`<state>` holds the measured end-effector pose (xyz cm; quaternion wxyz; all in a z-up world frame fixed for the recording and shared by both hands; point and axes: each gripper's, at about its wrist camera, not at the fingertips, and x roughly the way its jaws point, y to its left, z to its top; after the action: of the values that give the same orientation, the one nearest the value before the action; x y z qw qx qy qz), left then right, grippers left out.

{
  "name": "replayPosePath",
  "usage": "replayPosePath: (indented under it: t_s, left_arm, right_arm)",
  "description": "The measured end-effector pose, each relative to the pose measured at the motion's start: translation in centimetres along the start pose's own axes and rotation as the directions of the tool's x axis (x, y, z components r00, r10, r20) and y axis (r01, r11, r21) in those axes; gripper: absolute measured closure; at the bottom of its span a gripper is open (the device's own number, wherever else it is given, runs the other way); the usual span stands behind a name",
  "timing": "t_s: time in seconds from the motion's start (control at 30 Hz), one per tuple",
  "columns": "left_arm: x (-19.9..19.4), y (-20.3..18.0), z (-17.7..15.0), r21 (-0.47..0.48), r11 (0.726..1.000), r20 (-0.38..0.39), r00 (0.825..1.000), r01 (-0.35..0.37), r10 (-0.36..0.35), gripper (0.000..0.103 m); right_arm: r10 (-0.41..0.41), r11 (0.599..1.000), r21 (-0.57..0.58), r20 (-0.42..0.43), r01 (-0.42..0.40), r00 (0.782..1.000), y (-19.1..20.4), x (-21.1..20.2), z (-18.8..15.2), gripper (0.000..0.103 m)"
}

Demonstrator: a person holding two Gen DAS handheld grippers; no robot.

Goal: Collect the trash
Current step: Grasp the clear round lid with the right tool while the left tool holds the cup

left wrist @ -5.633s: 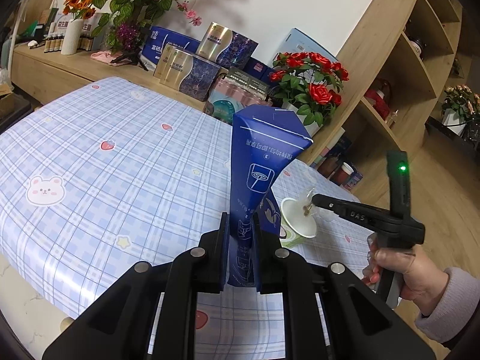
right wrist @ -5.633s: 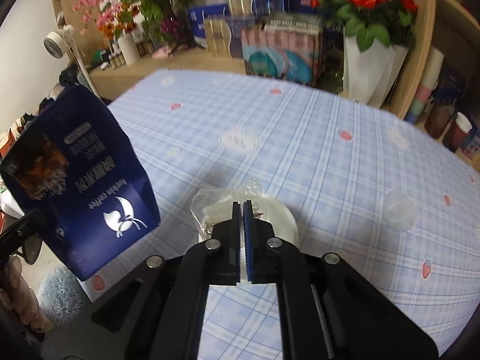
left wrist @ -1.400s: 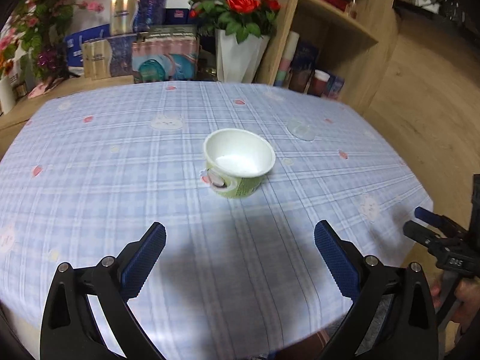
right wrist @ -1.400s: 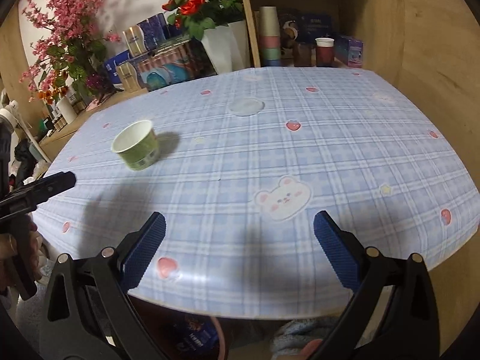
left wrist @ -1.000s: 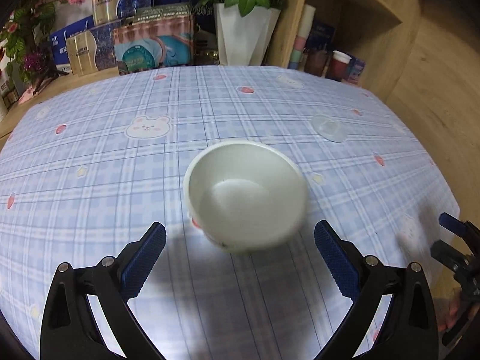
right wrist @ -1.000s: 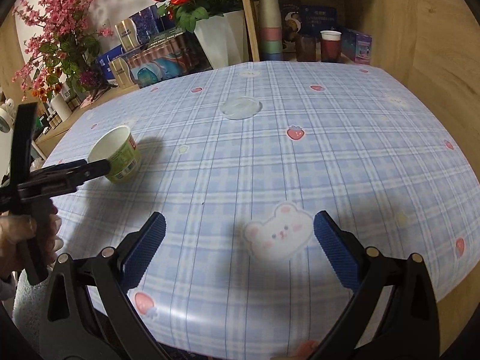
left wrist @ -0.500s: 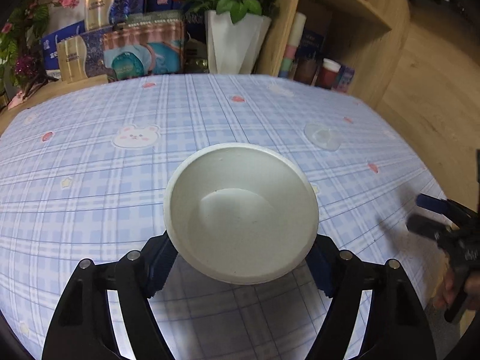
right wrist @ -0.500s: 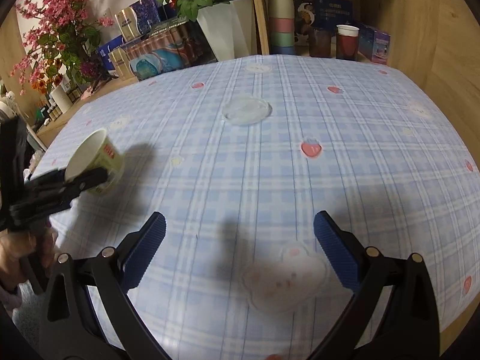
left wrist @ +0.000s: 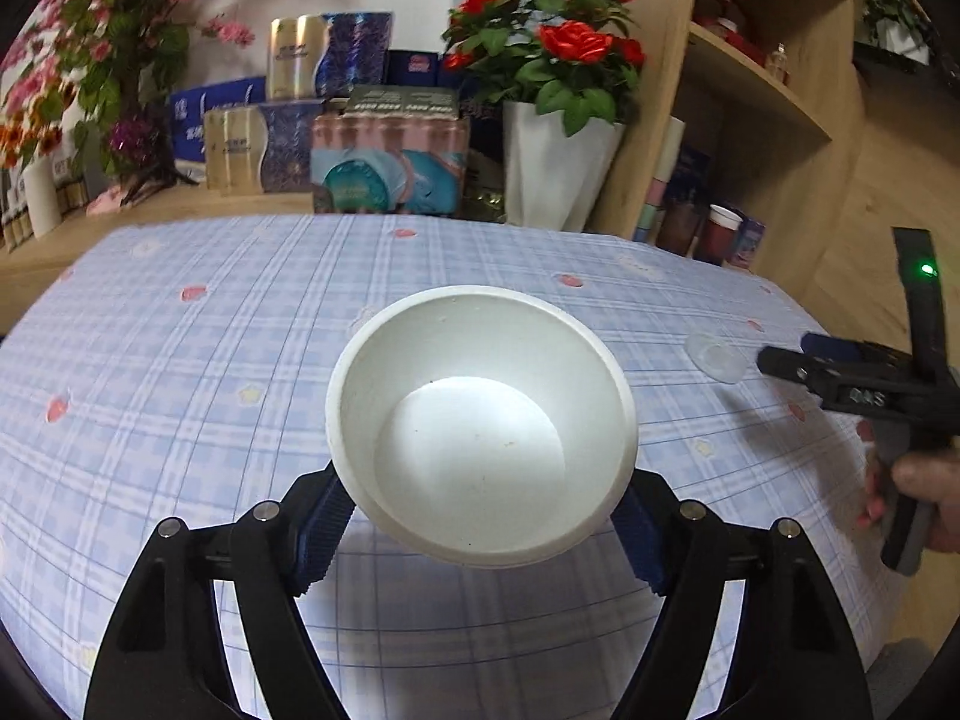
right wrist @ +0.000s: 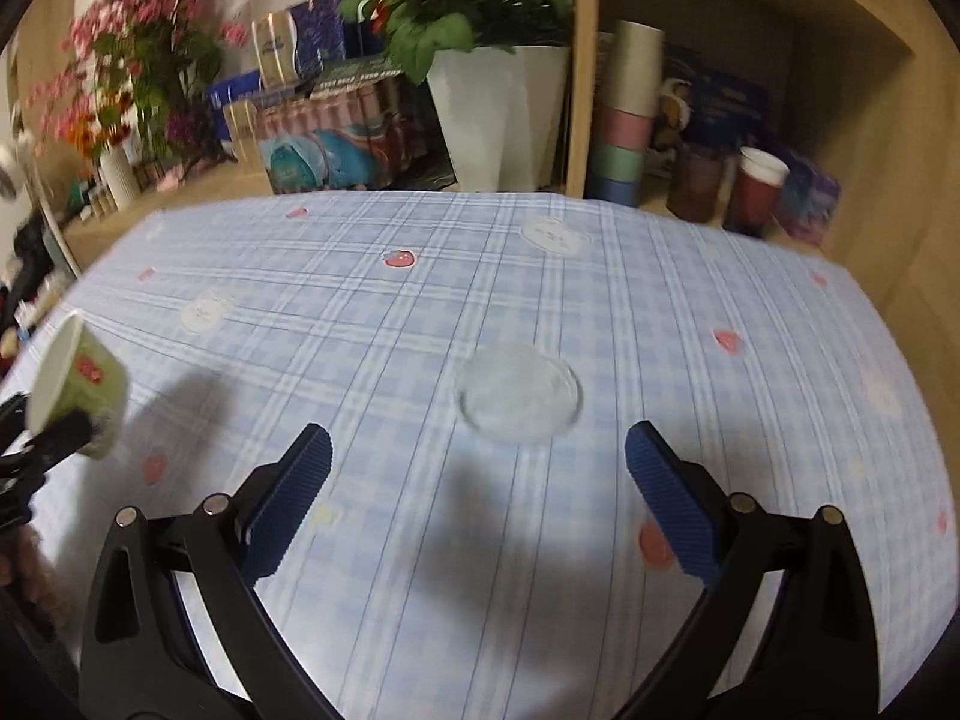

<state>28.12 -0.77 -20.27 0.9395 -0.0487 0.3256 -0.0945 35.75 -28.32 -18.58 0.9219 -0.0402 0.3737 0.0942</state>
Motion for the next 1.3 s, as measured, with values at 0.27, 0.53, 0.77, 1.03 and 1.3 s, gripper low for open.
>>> replayPosePath:
  t_s: [0.27, 0.53, 0.77, 1.03, 1.3]
  left_arm:
    - [0.3, -0.5, 0.0, 0.022, 0.999, 0.003, 0.999, -0.038, 0.038, 0.028]
    - [1.0, -0.2, 0.0, 0.012, 0.998, -0.029, 0.997, -0.065, 0.065, 0.028]
    - [0.9, -0.4, 0.0, 0.019, 0.997, -0.023, 0.997, -0.069, 0.069, 0.028]
    - [1.0, -0.2, 0.0, 0.009, 0.998, -0.028, 0.998, -0.064, 0.064, 0.028]
    - [0.7, 0.8, 0.0, -0.056, 0.998, -0.022, 1.0, -0.019, 0.018, 0.028]
  right_arm:
    - [-0.052, 0.999, -0.009, -0.076, 0.051, 0.996, -0.5, 4.8, 0.7, 0.009]
    - [-0.02, 0.997, 0.068, -0.142, 0.03, 0.99, -2.4, 6.5, 0.4, 0.019]
    - [-0.013, 0.999, 0.046, -0.167, 0.021, 0.986, -1.9, 7.1, 0.4, 0.027]
    - [-0.004, 1.0, 0.014, -0.147, 0.006, 0.989, -1.3, 6.6, 0.2, 0.037]
    - [-0.003, 0.999, -0.042, -0.096, -0.001, 0.995, 0.5, 3.2, -0.4, 0.037]
